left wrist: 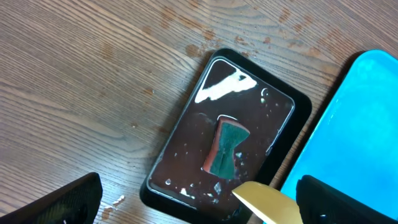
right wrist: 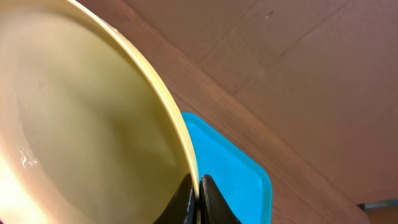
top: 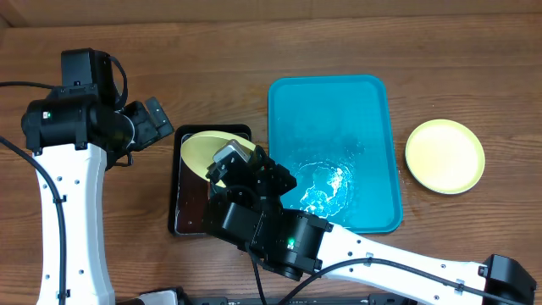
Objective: Clean dirty plates on tray and stack at the side
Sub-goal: 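Lift the yellow plate with the right gripper and tilt it over the black tray, then carry the yellow plate right and stack it on the plate pile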
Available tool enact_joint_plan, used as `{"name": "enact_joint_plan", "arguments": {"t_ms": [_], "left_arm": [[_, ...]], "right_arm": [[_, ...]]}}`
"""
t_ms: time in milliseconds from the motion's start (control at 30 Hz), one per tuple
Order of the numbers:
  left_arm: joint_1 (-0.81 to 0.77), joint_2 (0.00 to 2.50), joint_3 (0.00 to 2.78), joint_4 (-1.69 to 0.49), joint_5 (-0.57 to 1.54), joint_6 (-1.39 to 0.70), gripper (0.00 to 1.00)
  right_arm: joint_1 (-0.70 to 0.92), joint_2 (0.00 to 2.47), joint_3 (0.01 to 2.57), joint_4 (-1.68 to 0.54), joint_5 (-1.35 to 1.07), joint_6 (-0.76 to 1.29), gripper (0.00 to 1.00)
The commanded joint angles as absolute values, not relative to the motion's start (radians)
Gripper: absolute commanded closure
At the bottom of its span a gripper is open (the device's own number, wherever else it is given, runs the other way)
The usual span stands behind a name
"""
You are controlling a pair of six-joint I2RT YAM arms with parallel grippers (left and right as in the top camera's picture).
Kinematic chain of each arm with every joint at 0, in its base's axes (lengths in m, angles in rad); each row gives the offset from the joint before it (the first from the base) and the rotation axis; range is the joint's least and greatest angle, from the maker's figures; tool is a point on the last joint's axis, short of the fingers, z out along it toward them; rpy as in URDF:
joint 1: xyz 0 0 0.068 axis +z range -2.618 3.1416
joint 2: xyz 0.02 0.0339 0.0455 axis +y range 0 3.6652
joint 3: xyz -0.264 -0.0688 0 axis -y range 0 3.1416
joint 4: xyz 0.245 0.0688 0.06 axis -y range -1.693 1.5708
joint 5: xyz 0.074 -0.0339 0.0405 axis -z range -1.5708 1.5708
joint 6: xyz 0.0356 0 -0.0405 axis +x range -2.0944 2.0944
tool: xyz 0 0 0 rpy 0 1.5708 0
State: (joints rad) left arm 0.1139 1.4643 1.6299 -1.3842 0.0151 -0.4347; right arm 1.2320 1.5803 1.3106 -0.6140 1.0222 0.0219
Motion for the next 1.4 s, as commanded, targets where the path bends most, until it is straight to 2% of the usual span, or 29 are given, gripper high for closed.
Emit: {"name": "enact_joint_plan", "arguments": {"t_ms": [0, 567, 867, 1000, 1100, 1233, 1367], "left_arm": [[0.119, 1.466, 1.646, -1.384, 0.019, -0.422, 0.00], [0.119, 1.466, 1.646, -1.384, 0.019, -0.422, 0.00], [0.119, 1.466, 1.646, -1.384, 0.019, -0.422, 0.00], [0.119, 1.466, 1.646, -1.384, 0.019, -0.422, 0.00], [0.119, 1.466, 1.646, -1.384, 0.019, -0.422, 0.00], [0.119, 1.466, 1.646, -1.384, 0.019, -0.422, 0.00], [0.119, 1.466, 1.646, -1.384, 0.019, -0.422, 0.00]], "right_arm": [[1.234, 1.579, 1.331, -0.606, 1.047, 0.017, 0.96], [1.229, 1.579, 1.331, -0.606, 1.047, 0.018, 0.96], [1.174, 1.579, 1.331, -0.587, 1.012, 0.033, 0.96], [1.119, 1.579, 1.331, -0.572, 0.879, 0.062, 0.96], [1.045, 1.579, 1.331, -0.583, 0.731, 0.185, 0.96], [0.888, 1.571, 1.331, -0.605, 0.457, 0.357, 0.96], [0.695, 1.526, 1.332, -0.649, 0.194, 0.443, 0.96]]}}
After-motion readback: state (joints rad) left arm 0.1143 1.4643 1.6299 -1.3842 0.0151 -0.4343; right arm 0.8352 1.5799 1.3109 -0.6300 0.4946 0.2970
